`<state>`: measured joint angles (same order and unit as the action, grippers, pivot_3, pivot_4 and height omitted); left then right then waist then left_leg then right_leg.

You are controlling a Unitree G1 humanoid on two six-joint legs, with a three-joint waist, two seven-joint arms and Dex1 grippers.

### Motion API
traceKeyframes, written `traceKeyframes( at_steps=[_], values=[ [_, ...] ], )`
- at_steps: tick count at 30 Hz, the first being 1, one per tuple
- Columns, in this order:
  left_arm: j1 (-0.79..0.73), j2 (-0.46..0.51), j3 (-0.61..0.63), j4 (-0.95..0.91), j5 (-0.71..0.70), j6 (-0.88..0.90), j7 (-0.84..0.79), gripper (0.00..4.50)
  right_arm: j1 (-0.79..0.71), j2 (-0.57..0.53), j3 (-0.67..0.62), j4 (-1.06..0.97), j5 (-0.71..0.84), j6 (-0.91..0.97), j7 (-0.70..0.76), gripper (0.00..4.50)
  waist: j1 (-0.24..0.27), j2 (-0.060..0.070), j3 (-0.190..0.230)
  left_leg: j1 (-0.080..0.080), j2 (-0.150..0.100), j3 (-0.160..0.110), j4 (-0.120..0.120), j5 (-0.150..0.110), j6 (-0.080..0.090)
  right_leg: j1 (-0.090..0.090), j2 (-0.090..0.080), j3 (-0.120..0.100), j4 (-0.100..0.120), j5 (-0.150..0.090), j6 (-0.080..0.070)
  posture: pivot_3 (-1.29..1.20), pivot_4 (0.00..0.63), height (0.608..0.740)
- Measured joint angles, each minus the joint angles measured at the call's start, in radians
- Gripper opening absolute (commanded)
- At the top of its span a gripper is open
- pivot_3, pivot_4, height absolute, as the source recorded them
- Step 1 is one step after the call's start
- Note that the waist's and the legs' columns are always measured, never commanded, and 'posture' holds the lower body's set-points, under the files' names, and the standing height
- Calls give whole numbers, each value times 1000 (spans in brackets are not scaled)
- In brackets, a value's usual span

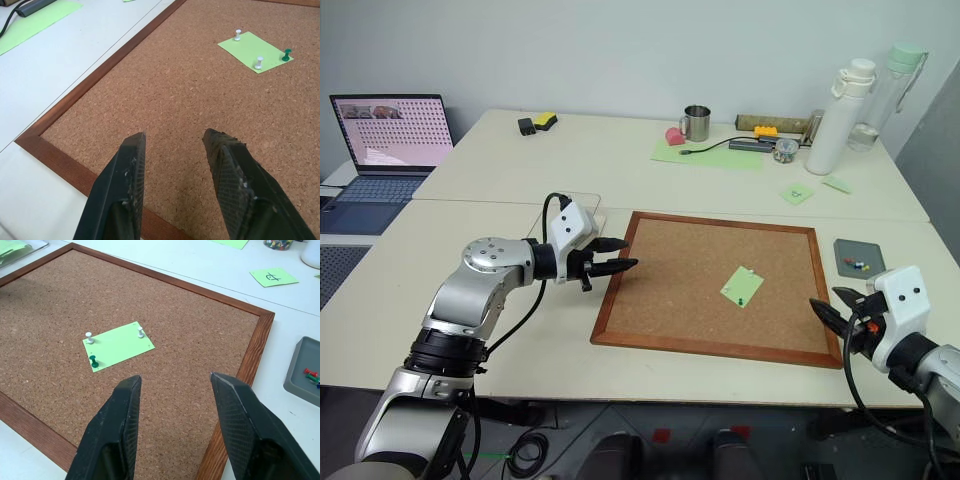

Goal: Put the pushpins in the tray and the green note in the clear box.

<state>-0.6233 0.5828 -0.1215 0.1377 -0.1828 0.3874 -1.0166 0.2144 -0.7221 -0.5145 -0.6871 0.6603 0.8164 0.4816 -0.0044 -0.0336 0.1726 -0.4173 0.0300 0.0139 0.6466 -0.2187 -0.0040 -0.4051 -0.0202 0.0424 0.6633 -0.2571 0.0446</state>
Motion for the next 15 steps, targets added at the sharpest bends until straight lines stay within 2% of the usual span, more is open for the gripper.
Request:
traceKeyframes(
  at_steps=[15],
  values=[
    [-4, 0, 1, 0, -24, 57, -10, 1951, -4, -3, 0, 0, 0, 0, 6, 2269, 0, 0, 0, 0, 0, 0, 0, 0, 0, 0, 0, 0, 0, 0, 0, 0, 150, 740]
  ],
)
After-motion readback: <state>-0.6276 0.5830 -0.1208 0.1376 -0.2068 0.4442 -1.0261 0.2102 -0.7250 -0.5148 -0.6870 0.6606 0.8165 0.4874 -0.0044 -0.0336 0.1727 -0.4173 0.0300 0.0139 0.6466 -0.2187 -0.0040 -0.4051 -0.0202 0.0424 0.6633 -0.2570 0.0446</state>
